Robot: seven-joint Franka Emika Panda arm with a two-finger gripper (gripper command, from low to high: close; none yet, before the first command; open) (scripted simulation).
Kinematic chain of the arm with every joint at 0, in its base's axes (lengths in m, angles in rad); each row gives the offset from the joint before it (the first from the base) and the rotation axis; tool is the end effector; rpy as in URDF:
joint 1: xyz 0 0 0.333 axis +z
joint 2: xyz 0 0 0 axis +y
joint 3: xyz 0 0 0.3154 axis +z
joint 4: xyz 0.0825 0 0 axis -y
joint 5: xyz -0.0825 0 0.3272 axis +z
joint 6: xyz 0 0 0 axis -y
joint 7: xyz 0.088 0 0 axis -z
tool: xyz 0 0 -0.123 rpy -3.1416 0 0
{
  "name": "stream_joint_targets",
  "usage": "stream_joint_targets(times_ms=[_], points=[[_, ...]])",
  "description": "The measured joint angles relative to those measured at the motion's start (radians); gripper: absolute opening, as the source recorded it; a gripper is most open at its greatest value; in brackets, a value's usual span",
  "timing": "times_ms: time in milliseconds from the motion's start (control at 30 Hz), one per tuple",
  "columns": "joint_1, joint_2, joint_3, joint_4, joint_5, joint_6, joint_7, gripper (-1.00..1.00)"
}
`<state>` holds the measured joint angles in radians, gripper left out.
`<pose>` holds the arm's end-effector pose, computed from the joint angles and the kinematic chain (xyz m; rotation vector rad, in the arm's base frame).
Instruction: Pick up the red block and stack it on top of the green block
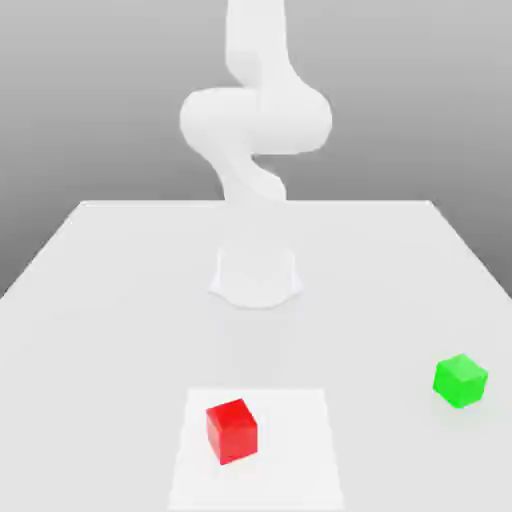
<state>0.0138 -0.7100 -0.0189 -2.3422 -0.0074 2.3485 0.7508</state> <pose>0.3358 -0.0043 0.6532 -2.5298 0.9998 -0.9447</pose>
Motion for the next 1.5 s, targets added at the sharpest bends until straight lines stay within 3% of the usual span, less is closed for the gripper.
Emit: stream_joint_targets(times_ms=[667, 867, 900, 1133, 1333, 1500], points=[[0.049, 0.733, -0.113, -0.341, 0.026, 0.393, -0.461, 0.00], [0.014, 0.951, -0.065, -0.332, 0.094, 0.565, -0.535, 0.00], [0.005, 0.980, -0.054, -0.328, 0.103, 0.590, -0.542, -1.00], [0.002, 0.985, -0.051, -0.327, 0.101, 0.593, -0.540, -1.00], [0.015, 0.798, -0.075, -0.355, 0.032, 0.435, -0.494, -1.00], [0.097, 0.761, -0.027, -0.353, 0.008, 0.397, -0.576, -1.00]])
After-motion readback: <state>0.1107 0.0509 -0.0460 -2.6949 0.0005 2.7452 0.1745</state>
